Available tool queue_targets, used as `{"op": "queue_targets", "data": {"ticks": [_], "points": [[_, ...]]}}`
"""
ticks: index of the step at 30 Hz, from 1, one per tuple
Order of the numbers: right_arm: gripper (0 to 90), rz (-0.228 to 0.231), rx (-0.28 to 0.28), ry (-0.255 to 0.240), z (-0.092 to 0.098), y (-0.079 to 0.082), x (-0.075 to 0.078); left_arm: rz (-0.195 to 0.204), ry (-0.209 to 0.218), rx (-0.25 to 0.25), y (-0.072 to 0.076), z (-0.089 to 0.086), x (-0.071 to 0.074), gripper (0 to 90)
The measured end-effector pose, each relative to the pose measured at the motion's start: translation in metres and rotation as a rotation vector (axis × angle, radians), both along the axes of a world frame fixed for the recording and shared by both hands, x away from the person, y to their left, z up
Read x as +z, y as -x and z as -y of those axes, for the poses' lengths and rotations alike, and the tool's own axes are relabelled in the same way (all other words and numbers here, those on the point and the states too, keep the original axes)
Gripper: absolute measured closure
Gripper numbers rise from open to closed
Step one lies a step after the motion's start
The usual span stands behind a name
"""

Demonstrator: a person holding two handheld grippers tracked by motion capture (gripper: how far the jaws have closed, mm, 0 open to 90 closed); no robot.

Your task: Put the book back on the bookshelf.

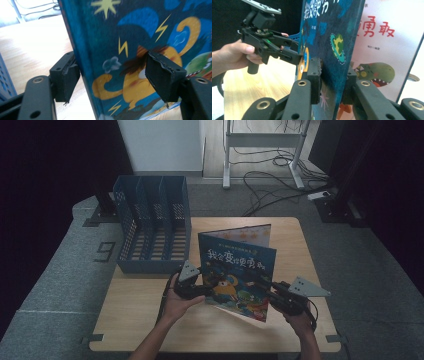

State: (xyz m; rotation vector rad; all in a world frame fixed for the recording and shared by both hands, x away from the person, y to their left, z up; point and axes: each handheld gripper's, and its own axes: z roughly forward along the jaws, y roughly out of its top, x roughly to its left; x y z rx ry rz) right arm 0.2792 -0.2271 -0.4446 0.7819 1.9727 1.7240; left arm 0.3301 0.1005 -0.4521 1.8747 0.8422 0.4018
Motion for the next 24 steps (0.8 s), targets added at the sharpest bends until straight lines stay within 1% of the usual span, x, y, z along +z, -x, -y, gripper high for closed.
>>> {"op": "queue_targets", "data": {"ticks": [3,6,11,17,21,24], "points": [[71.5,-0.007,-0.009,0.004,0.002,-0.001,-0.002,0.014,0.010,-0.003,0.001,0.001,0.002,30.0],[68.9,-0.012,-0.031,0.014,0.004,-0.003,-0.005,0.027,0.019,-0.008,0.003,0.000,0.004,32.3],[63.2,-0.018,-0.074,0.019,0.004,-0.006,-0.009,0.025,0.025,-0.024,0.004,0.000,0.008,34.0],[59.3,-0.035,-0.105,0.023,0.005,-0.010,-0.013,0.044,0.025,-0.029,0.005,0.000,0.012,37.3],[56.0,-0.046,-0.124,0.027,0.006,-0.012,-0.016,0.051,0.038,-0.032,0.006,0.000,0.014,38.8],[52.9,-0.053,-0.141,0.027,0.007,-0.013,-0.018,0.065,0.047,-0.035,0.008,0.000,0.016,39.7]]}}
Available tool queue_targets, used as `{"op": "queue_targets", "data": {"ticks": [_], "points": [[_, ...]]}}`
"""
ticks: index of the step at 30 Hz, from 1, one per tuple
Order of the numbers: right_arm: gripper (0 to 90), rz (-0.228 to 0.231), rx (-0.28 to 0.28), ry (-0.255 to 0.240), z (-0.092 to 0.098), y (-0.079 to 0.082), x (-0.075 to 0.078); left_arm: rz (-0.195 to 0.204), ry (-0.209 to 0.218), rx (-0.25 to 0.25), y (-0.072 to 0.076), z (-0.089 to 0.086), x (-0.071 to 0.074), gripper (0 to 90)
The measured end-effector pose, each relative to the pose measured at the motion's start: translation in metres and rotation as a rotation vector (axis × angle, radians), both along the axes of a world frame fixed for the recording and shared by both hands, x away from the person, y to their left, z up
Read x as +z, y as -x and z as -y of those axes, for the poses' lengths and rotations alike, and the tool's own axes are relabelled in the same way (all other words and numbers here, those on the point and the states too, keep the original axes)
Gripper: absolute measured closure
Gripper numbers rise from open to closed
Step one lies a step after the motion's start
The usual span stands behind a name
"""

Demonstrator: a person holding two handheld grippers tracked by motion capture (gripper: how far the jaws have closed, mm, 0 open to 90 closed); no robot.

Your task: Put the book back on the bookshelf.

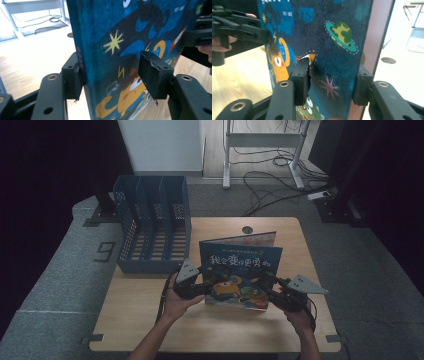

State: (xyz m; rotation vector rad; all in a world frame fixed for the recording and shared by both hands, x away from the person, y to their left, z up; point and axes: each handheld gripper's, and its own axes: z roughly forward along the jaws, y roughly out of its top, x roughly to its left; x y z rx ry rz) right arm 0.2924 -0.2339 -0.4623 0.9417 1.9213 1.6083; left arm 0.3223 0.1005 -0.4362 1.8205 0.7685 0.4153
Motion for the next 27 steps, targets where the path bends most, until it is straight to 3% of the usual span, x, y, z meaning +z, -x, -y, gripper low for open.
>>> {"op": "queue_targets", "data": {"ticks": [11,19,27], "points": [[46.4,-0.016,-0.027,0.000,0.001,-0.004,-0.003,0.044,-0.004,-0.024,0.005,0.007,0.014,42.2],[46.0,-0.024,-0.103,-0.035,0.003,-0.005,-0.002,0.046,-0.014,-0.012,0.006,0.009,0.013,47.2],[42.2,-0.039,-0.130,-0.056,0.001,-0.009,-0.004,0.042,-0.004,-0.018,0.007,0.008,0.013,50.3]]}}
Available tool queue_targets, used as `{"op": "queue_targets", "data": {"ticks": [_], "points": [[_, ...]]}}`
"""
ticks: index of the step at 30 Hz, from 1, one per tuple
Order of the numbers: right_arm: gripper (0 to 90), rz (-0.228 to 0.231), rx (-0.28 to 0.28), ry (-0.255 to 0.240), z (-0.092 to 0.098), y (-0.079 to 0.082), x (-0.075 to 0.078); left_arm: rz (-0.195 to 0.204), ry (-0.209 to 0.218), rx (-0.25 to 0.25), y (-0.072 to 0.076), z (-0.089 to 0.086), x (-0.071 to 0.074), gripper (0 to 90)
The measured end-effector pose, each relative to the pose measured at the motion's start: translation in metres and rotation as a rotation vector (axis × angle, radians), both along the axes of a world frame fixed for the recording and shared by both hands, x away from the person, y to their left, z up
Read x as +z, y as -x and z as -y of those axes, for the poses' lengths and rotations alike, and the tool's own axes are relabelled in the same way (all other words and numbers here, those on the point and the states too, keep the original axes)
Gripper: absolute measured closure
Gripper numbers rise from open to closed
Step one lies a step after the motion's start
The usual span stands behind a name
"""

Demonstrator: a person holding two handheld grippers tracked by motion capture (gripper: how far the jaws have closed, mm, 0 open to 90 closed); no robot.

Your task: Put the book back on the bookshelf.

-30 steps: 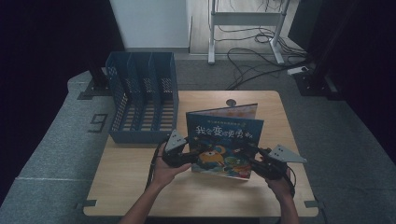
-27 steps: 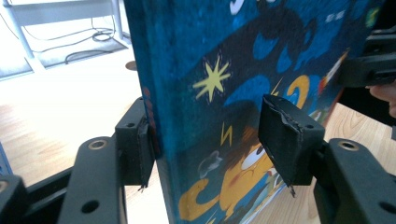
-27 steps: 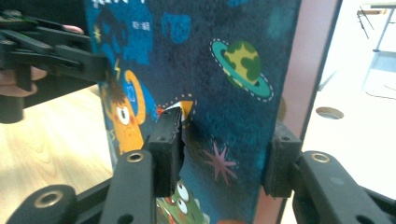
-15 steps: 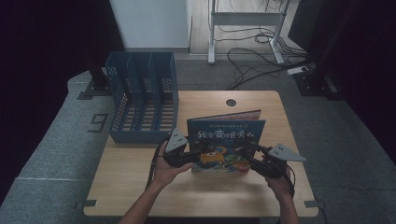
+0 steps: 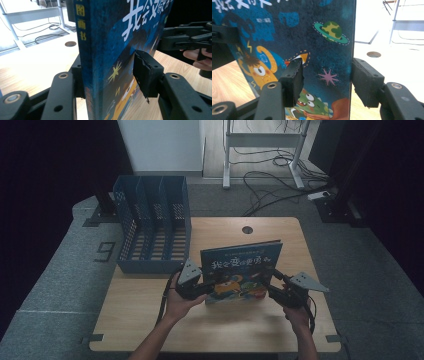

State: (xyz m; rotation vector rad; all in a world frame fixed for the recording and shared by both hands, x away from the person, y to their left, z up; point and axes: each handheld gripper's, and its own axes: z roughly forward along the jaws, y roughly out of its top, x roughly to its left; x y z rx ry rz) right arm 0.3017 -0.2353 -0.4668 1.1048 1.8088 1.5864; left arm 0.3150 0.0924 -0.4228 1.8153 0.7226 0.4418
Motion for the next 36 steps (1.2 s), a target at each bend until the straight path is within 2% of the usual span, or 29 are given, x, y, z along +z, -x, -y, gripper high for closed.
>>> {"op": "queue_targets", "data": {"ticks": [9,18,26,36], "points": [[35.8,-0.032,-0.076,-0.018,-0.013,-0.005,0.001,-0.001,0.021,0.000,0.004,0.002,0.002,56.1],[28.2,-0.045,-0.094,-0.005,-0.020,-0.010,-0.001,-0.004,0.026,-0.025,0.007,0.001,0.003,60.4],[29.2,-0.038,-0.082,0.024,-0.020,-0.009,-0.002,0.015,0.044,-0.072,0.009,0.004,0.003,61.1],[29.4,-0.035,-0.065,0.029,-0.019,-0.007,-0.001,0.036,0.050,-0.066,0.011,0.006,0.006,62.5]]}}
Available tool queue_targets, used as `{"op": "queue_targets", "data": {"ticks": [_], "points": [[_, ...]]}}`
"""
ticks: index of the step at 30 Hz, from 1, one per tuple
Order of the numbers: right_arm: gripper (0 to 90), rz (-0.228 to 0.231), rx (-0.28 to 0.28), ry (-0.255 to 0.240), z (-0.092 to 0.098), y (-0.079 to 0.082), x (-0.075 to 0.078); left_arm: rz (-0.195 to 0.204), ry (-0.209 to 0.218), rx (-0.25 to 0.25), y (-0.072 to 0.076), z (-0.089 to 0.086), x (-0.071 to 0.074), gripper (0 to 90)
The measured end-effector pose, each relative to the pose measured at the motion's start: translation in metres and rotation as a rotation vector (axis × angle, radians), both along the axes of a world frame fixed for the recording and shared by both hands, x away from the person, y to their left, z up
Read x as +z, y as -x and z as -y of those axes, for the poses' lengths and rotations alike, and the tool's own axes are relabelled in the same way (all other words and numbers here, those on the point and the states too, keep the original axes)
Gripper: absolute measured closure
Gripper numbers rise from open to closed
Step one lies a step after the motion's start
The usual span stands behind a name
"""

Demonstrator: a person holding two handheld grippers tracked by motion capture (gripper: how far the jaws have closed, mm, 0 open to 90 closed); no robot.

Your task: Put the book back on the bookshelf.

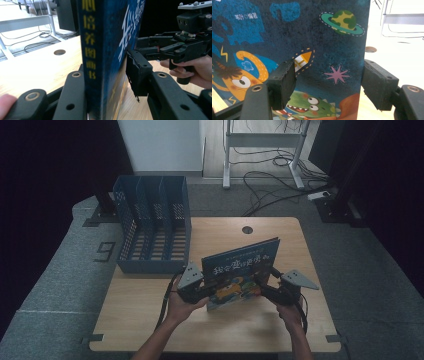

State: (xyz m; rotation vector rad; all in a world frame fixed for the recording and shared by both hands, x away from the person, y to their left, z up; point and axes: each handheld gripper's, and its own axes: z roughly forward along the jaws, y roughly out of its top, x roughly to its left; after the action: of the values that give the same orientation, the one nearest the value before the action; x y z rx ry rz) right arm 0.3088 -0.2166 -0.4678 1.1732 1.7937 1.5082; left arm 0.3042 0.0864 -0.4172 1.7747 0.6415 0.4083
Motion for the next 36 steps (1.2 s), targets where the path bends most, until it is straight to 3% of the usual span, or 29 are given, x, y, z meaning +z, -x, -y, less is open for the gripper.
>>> {"op": "queue_targets", "data": {"ticks": [8,15,25,32,36], "points": [[29.3,0.001,0.030,-0.004,-0.001,0.001,0.000,-0.046,0.002,-0.046,-0.001,0.003,0.001,60.8],[28.6,0.005,0.056,0.009,-0.002,0.001,0.000,-0.037,0.005,-0.064,0.001,0.003,0.002,64.3],[27.4,0.008,0.066,0.003,-0.001,0.000,0.000,-0.006,0.004,-0.104,0.009,0.006,0.002,76.5],[27.0,0.004,0.076,-0.007,0.001,0.000,-0.001,-0.001,0.002,-0.103,0.011,0.008,0.002,77.1],[27.2,0.007,0.073,-0.002,0.000,0.000,-0.001,-0.022,0.036,-0.118,0.009,0.007,0.003,70.4]]}}
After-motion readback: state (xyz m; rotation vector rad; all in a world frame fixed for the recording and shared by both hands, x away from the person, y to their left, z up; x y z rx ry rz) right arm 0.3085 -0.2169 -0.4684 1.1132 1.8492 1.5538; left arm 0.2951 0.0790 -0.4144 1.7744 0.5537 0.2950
